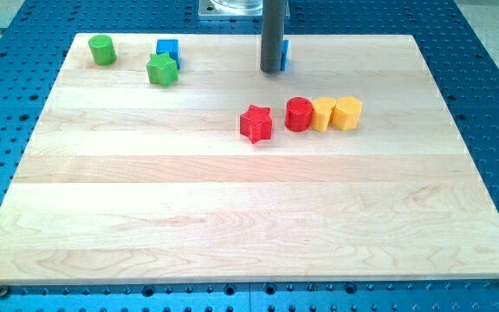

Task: Push the triangle vertically to the hexagon

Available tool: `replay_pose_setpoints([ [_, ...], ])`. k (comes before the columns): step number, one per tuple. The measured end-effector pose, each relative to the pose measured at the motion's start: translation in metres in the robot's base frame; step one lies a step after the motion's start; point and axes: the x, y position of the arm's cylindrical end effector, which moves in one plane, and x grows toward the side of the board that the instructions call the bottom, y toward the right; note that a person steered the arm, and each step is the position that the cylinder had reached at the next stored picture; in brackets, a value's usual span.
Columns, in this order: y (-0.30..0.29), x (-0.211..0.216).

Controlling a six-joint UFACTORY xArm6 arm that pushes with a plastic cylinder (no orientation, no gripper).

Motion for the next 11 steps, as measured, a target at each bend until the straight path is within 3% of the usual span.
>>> replay_pose_setpoints([
  [3, -0.021, -0.008],
  [5, 0.061, -0.032],
  [7, 0.046, -0.032],
  [9, 0.049, -0.060],
  [11, 0.113, -0.046],
])
